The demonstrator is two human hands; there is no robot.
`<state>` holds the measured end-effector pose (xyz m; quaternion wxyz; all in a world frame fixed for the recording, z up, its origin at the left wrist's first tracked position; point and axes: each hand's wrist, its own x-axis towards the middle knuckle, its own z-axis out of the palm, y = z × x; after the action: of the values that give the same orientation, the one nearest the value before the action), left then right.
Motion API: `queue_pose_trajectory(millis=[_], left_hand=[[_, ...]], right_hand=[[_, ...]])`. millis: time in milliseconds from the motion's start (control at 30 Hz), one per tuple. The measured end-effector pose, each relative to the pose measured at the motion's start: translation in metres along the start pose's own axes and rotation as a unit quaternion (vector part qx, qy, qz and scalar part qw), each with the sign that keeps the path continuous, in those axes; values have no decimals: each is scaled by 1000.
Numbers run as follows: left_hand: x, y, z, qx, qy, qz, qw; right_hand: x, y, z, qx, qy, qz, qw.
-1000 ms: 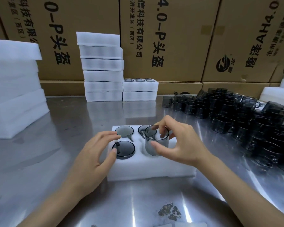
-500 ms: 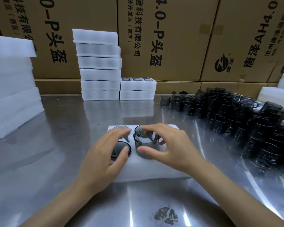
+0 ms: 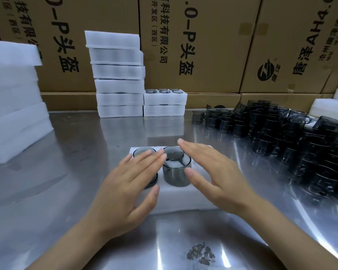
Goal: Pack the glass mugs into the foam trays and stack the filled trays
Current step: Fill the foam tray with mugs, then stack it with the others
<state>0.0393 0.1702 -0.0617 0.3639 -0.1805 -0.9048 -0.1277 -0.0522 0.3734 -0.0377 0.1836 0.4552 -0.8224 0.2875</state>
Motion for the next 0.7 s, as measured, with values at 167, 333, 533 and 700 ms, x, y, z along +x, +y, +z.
queue_pose_trajectory(millis=[167,333,533,700], left_hand=[[1,1,-1,-2,-26,-8,1000],[1,2,3,-1,-48,-9,999],[5,3,5,-25,-19,-14,999],[-3,0,6,-18,-37,11,999]], right_hand=[[-8,0,3,-16,-10,-9,1000],[-11,2,8,-90,-48,-24,995],[-12,3,10,-100,-29,-22,994],[-14,3,11,-81,-6,-4,997]])
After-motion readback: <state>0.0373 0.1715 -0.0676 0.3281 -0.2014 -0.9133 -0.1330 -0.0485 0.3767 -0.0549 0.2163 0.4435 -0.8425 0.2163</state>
